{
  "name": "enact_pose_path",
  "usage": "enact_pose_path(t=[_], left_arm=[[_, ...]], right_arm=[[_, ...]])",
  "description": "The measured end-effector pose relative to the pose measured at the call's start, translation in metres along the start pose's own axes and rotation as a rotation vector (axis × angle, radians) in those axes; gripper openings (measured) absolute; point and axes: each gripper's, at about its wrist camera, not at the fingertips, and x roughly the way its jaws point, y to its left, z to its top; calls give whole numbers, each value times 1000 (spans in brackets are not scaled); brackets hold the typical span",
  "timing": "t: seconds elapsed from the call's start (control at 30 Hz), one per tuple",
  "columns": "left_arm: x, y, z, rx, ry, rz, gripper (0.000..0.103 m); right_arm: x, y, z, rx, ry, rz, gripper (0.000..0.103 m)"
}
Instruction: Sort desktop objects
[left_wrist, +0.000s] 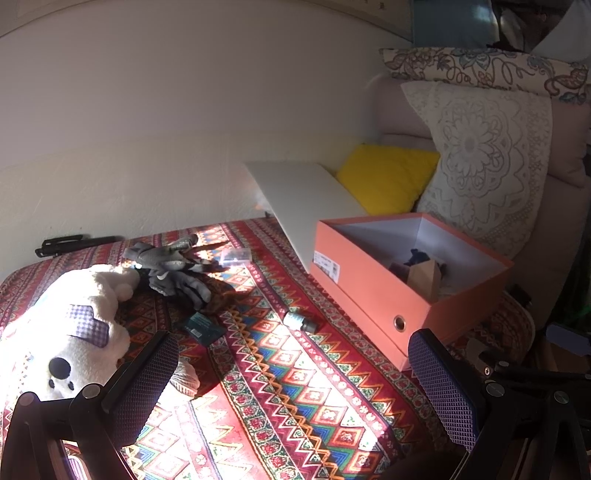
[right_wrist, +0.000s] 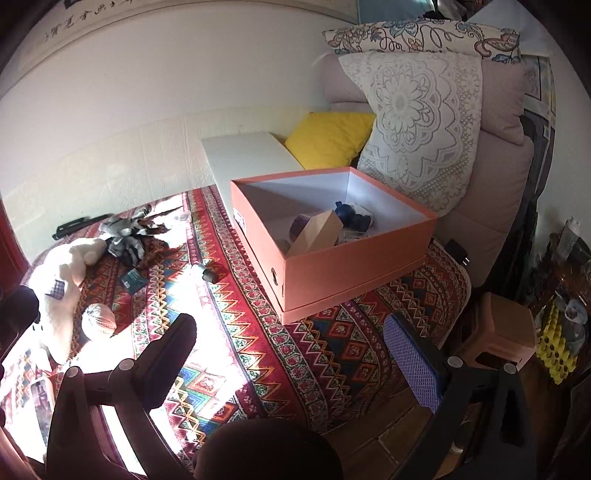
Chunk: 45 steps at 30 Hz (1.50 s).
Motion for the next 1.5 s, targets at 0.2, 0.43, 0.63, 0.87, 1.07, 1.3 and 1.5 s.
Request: enact_pose_path(t=[0.2, 0.43, 0.63, 0.87, 1.07, 1.3, 1.5], left_arm=[[0, 1, 0, 0, 2, 1, 102], [2, 1, 0, 1, 5, 3, 102], [3, 1, 0, 2, 7, 3, 102], [4, 1, 0, 2, 10, 2, 102], [6, 0, -2, 5, 17, 3, 102], [10, 1, -2, 0, 26, 6, 102], [13, 1, -3, 1, 30, 7, 102]], right_arm=[[1, 1, -1, -3, 4, 0, 102], [1, 2, -2, -4, 4, 1, 102], [2, 2, -2, -3, 9, 0, 102], [2, 3, -2, -3, 11, 0, 102], [4, 4, -3, -6, 13, 2, 102], [6, 4, -3, -3, 12, 4, 102], [11, 5, -2, -5, 16, 8, 102]])
